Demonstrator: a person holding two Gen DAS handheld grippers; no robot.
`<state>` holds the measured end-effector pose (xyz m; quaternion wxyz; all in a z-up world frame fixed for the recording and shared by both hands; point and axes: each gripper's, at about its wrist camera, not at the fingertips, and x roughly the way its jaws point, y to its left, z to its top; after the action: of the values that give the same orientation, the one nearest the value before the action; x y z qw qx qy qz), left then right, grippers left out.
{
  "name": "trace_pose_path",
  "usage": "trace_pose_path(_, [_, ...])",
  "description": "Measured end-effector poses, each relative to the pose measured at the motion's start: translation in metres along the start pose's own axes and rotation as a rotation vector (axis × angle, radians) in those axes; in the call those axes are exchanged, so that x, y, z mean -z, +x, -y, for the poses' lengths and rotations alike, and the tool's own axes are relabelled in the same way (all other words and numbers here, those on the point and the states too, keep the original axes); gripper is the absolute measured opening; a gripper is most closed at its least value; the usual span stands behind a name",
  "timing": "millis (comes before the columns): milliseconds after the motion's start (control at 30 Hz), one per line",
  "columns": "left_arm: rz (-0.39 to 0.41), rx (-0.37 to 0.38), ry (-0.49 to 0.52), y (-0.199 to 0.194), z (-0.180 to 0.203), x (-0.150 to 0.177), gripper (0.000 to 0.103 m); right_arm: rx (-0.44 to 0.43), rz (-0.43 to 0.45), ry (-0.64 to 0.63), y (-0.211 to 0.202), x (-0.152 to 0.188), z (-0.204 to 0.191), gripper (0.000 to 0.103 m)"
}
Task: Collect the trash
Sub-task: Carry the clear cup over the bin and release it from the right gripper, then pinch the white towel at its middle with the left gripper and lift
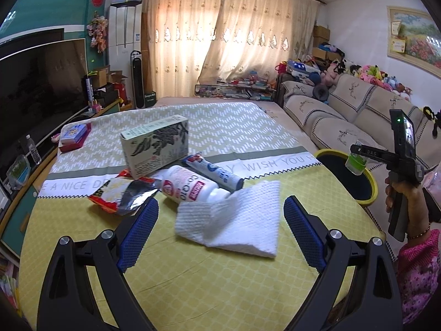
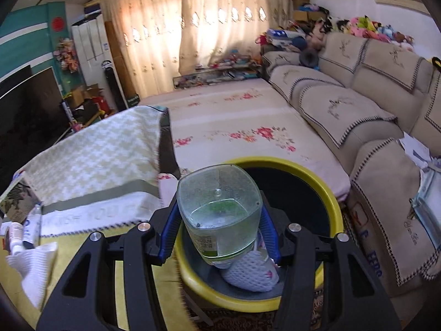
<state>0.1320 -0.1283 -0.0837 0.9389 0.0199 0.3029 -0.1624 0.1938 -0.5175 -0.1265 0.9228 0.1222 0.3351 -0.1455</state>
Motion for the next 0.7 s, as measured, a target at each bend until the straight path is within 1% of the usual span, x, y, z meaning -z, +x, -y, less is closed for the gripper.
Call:
trace_pose_path(200, [-0.023, 0.014, 0.018, 0.008, 0.011, 0.001, 0.091, 0.024, -0.027, 0.008, 0.014, 0.008, 0.009, 0.050])
trace_pose_path(300, [-0.034, 0.019, 0.024, 0.012, 0.014, 0.001, 0.091, 0.025, -0.028, 0.025, 0.016, 0.009, 0.015, 0.067])
trace_pose_path(433, [-0.044, 0.023, 0.027, 0.017, 0.017, 0.002, 0.091, 0.038, -0.012, 0.015, 0.010, 0.008, 0.014, 0.067])
trace_pose_path(600, [-0.054, 0.025, 0.024, 0.021, 0.016, 0.003, 0.091, 0.019, -0.002, 0.009, 0.000, 0.009, 0.010, 0.067])
trace_pose_path(700, [-0.059, 0.025, 0.024, 0.023, 0.016, 0.004, 0.095, 0.003, 0.002, 0.007, -0.007, 0.011, 0.007, 0.068])
